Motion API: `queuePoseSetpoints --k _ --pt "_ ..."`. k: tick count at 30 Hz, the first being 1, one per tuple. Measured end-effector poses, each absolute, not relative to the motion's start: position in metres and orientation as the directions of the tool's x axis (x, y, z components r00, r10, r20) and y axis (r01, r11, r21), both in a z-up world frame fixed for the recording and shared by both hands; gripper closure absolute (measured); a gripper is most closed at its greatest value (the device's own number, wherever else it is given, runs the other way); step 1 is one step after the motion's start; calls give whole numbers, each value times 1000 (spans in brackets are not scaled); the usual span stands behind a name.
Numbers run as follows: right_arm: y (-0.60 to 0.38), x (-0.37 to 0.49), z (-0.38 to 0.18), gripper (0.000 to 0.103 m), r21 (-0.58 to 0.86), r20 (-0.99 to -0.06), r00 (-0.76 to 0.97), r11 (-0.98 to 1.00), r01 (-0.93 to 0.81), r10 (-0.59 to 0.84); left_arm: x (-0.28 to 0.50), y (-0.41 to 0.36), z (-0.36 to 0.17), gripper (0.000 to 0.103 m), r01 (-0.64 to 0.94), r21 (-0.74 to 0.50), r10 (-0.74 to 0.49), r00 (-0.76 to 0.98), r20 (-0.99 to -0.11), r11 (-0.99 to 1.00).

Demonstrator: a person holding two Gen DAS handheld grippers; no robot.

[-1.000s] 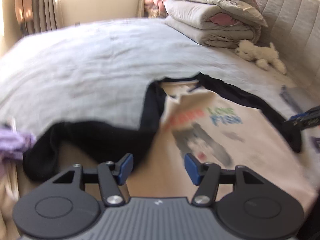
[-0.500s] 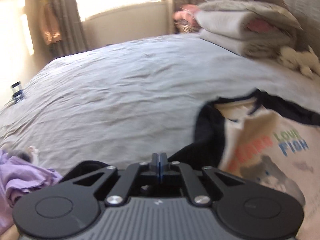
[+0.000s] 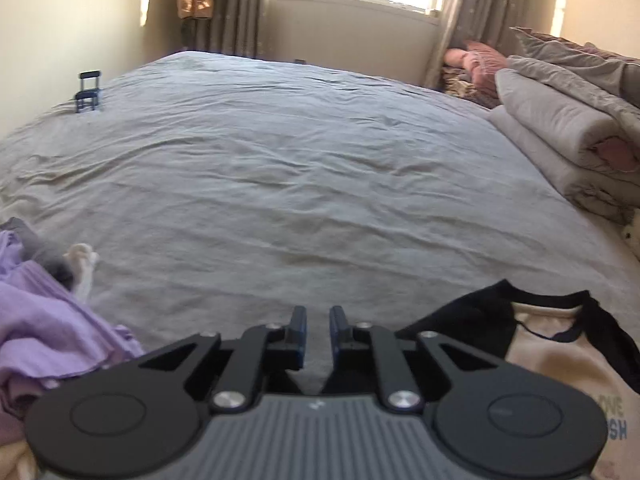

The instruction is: Fold clothes

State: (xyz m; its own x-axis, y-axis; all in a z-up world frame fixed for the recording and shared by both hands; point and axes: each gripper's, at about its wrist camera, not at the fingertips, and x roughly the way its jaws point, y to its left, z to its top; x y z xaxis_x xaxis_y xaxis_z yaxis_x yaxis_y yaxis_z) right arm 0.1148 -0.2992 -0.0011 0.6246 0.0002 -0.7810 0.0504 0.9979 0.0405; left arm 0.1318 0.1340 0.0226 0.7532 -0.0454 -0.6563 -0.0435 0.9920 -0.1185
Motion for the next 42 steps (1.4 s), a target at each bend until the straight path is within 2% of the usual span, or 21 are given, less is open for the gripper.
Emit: queuePoseSetpoints --k 2,3,10,11,12,14,17,20,23,26,29,32,34,35,36,37,39,40,42 --pt "-299 122 -3 53 47 -780 625 998 49 6 139 120 21 70 18 -116 -90 749 -657 993" --pt "-298 126 -4 53 49 -778 628 998 47 9 143 113 20 68 46 -111 -108 746 -657 993" --pt "-305 149 -9 54 45 -774 633 998 45 6 181 79 -6 67 141 -106 -172 638 -751 984" --pt "-308 150 -11 63 45 -776 631 998 53 2 183 75 -9 70 147 -106 -176 629 -757 983" --pt "-309 151 -12 70 38 -779 627 998 58 -6 186 72 -13 82 153 -106 -179 620 -764 982" --pt "-312 152 -17 92 41 -788 616 997 60 -5 186 66 -18 99 158 -90 -169 607 -777 983" --pt "-313 149 -15 98 49 -773 635 997 64 -3 178 58 -13 100 154 2 -106 690 -716 988" --pt "-311 150 -5 99 23 -732 681 997 76 -35 172 55 -1 100 133 34 -81 767 -637 991" --pt "-308 150 5 99 -1 -687 724 996 90 -66 174 53 4 100 106 58 -52 811 -583 993" --pt "-303 155 8 99 -44 -654 751 995 88 -95 189 57 -9 100 77 71 -18 794 -608 995" --pt "-302 168 -9 99 -57 -690 717 995 78 -96 203 61 -33 99 71 74 -4 746 -666 995" --pt "-305 175 -31 98 -52 -729 680 997 64 -82 201 58 -34 97 88 78 -13 742 -671 993" --pt "-306 173 -30 93 -32 -717 694 999 44 -54 205 63 -26 92 119 8 -82 732 -677 993" --pt "-306 172 -27 88 -15 -712 701 999 30 -32 206 65 -24 81 138 -44 -131 726 -675 990" --pt "-307 171 -24 88 3 -707 708 1000 16 -9 207 67 -22 70 156 -95 -179 720 -670 983" --pt "-305 172 -21 86 18 -699 715 1000 1 12 210 69 -21 68 173 -136 -219 717 -662 976" --pt "-301 175 -15 70 45 -683 728 998 -31 54 215 67 -21 68 193 -167 -255 714 -652 967" --pt "-297 177 -12 57 60 -672 737 997 -48 76 218 64 -22 68 203 -176 -269 712 -649 963" --pt "-287 184 -9 55 81 -654 747 993 -89 120 224 59 -23 68 224 -193 -295 703 -647 955"
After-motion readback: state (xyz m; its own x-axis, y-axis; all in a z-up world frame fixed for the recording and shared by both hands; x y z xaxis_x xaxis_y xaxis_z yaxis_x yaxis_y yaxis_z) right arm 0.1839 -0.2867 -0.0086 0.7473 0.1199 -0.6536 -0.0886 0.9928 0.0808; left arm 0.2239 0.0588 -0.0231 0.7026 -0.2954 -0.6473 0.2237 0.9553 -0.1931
